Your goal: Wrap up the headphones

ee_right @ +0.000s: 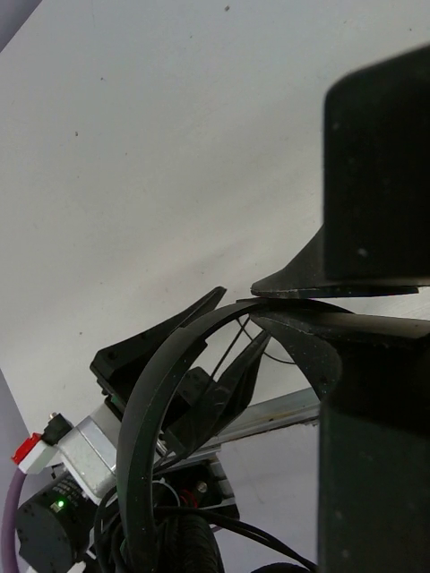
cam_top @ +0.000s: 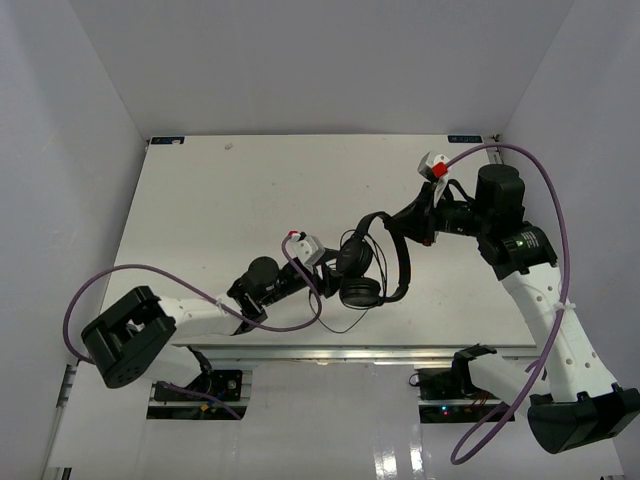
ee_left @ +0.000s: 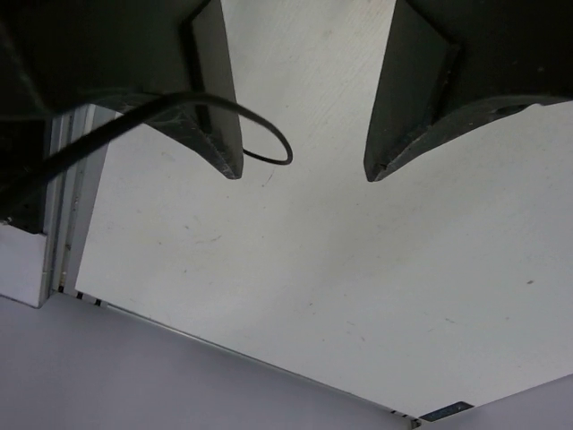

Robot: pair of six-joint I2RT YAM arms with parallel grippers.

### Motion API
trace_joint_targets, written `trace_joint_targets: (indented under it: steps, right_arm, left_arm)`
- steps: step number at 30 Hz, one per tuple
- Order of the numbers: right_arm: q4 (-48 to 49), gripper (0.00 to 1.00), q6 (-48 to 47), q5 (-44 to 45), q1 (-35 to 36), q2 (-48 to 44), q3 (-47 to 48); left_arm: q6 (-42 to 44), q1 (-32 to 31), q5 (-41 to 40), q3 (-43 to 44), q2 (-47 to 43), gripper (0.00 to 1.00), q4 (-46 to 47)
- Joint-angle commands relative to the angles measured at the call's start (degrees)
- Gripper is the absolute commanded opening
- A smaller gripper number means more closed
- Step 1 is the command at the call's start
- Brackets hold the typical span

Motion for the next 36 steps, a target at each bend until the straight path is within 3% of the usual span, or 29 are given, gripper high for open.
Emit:
trace_joint_targets:
  steps: [1, 6, 14, 24, 31, 36]
  right_arm:
    - [1.72, 0.08, 3.37, -2.76, -0.67, 0.13, 2.99]
    - [2.08, 0.08, 4.25, -3.17, -1.04, 0.30, 3.19]
    - [2.13, 0.08, 6.14, -2.86, -2.22, 0.48, 5.03]
    - [3.05, 0.08, 9.39, -3.05, -4.13, 2.07, 7.49]
    - [3.31, 0.08, 10.94, -3.30, -5.27, 2.12, 7.34]
    - [3.22, 0.08, 10.62, -3.47, -5.69, 1.71, 6.88]
  left_arm:
    - [-5.86, 0.19, 5.57, 0.65, 5.94, 0.74, 16.09]
    - [-11.35, 0.15, 6.97, 3.34, 14.50, 0.76, 24.30]
    - [-17.46, -0.07, 5.65, 0.08, 22.49, 0.66, 35.17]
    - [-19.70, -2.91, 5.33, 1.84, 27.88, 0.58, 39.74]
    - [-23.37, -4.31, 5.79, 2.27, 31.77, 0.60, 48.71]
    - [-24.59, -4.38, 7.62, 2.02, 30.37, 0.64, 49.84]
